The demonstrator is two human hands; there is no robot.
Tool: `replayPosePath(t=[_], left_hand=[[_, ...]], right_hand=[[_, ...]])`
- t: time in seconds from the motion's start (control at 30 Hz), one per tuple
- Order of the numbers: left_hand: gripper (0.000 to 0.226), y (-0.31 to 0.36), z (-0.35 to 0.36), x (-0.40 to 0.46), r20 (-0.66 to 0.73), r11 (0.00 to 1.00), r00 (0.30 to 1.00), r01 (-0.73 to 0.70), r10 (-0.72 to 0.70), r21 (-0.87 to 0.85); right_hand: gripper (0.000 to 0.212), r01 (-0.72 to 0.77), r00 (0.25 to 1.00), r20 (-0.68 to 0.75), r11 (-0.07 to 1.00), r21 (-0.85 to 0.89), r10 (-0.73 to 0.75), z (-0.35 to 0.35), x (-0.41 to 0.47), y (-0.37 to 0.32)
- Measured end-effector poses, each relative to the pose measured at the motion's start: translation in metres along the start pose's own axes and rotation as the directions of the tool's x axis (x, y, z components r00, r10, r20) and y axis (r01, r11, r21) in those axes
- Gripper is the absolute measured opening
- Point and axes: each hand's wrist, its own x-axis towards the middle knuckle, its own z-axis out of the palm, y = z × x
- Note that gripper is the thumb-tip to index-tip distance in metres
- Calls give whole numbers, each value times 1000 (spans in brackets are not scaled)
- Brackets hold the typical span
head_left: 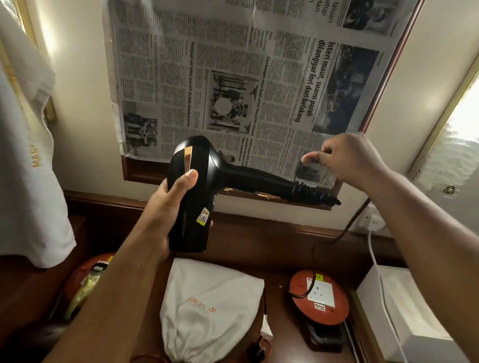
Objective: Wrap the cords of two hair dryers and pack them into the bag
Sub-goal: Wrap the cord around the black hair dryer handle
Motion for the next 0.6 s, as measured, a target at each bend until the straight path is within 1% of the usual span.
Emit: replayPosePath(t=[0.07, 0.13, 0.17, 0.27, 0.33, 0.4, 0.5, 0.6], left_hand=[[64, -3, 1, 5, -27, 1000, 1000, -15, 16, 27], [73, -8, 3, 8, -63, 998, 998, -14, 17, 56], [73, -11, 4, 10, -83, 998, 996, -17, 22, 62], [65, -18, 11, 10, -156, 997, 986, -44, 52, 57], [59, -22, 17, 9, -192, 996, 979, -64, 76, 66], [59, -24, 20, 7, -212, 996, 974, -70, 81, 55], [53, -23, 20, 6, -259, 997, 963, -80, 80, 8], [40, -21, 17, 6, -297, 994, 952, -93, 73, -53]], right_hand=[[39, 32, 999, -24, 998, -61, -34, -7, 1, -2], [40, 61, 997, -45, 995, -79, -65, -10, 0, -5], [39, 78, 995, -56, 994, -78, -82, -11, -2, -8], [34, 111, 990, -78, 992, -66, -116, -13, -9, -18], [37, 133, 987, -90, 990, -48, -137, -12, -17, -29], [38, 157, 980, -118, 988, -16, -158, -9, -27, -40], [40, 134, 980, -155, 989, 57, -123, 1, -48, -53], [38, 32, 986, -164, 989, 147, -8, 23, -70, -65]])
